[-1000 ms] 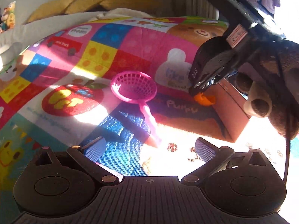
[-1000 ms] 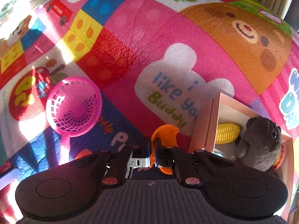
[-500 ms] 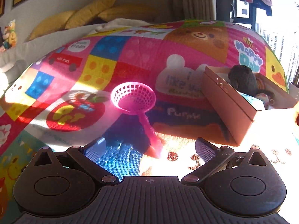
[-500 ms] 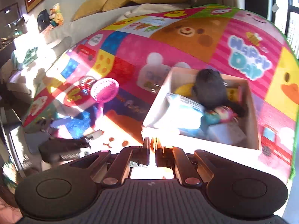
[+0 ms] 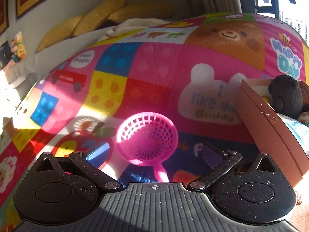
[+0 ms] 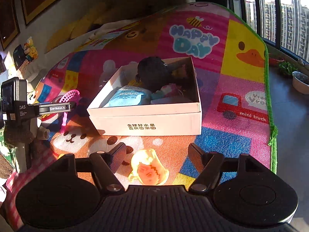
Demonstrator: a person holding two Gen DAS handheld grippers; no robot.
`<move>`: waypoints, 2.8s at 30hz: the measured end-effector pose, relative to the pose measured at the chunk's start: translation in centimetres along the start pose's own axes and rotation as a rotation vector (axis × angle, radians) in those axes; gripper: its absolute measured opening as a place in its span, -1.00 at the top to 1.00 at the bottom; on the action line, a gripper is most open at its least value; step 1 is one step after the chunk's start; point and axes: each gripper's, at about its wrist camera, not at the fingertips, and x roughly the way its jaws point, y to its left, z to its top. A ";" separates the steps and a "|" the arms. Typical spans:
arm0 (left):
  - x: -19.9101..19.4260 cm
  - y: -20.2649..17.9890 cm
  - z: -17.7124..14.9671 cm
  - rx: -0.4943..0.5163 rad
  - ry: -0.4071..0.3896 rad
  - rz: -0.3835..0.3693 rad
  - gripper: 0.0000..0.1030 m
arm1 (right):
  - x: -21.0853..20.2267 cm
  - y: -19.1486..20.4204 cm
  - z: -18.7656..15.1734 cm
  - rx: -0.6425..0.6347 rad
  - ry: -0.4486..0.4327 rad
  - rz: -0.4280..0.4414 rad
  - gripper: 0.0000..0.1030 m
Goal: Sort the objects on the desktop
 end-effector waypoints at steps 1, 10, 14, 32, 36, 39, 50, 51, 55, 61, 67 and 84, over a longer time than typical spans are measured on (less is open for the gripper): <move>0.7 0.0 0.3 -0.007 0.018 -0.009 -1.00 | -0.1 -0.2 0.1 0.005 -0.007 -0.003 -0.49; 2.6 0.0 -0.2 -0.011 0.065 0.032 -0.43 | 0.8 -2.4 -0.2 0.054 0.000 -0.057 -0.71; -0.2 0.5 -1.1 -0.035 0.056 -0.029 0.28 | 0.9 -2.4 -0.1 0.053 -0.005 -0.075 -0.78; -5.6 -1.5 -2.0 0.076 -0.099 -0.129 -0.94 | 1.8 -2.3 2.8 0.068 -0.045 -0.102 -0.89; 0.4 -0.8 0.6 0.091 0.005 -0.119 -0.96 | 2.0 -2.5 2.4 0.073 -0.019 -0.110 -0.90; 3.3 -0.5 1.3 0.073 0.055 -0.096 -0.96 | 1.8 -2.3 2.1 0.053 -0.012 -0.093 -0.95; 3.9 1.2 0.4 -0.025 0.091 -0.074 -0.64 | 2.7 -2.1 1.8 0.020 0.006 -0.087 -1.00; 2.8 1.1 0.2 -0.027 0.078 -0.086 -0.64 | 2.7 -2.1 1.7 0.020 0.007 -0.088 -1.00; -3.8 -0.8 -1.5 0.004 0.033 -0.212 -0.65 | 2.6 -2.2 1.3 0.023 0.011 -0.096 -1.00; -11.0 -5.4 -6.2 0.117 0.034 -0.401 -0.68 | 2.1 -1.5 1.0 -0.003 -0.011 -0.109 -1.00; -12.2 -8.5 -8.8 0.177 0.096 -0.494 -0.92 | 3.0 -2.2 5.2 0.000 -0.096 -0.108 -0.94; -6.0 -6.4 -3.0 0.038 0.063 -0.551 -1.00 | 13.2 -0.9 9.2 -0.034 0.079 -0.111 -0.24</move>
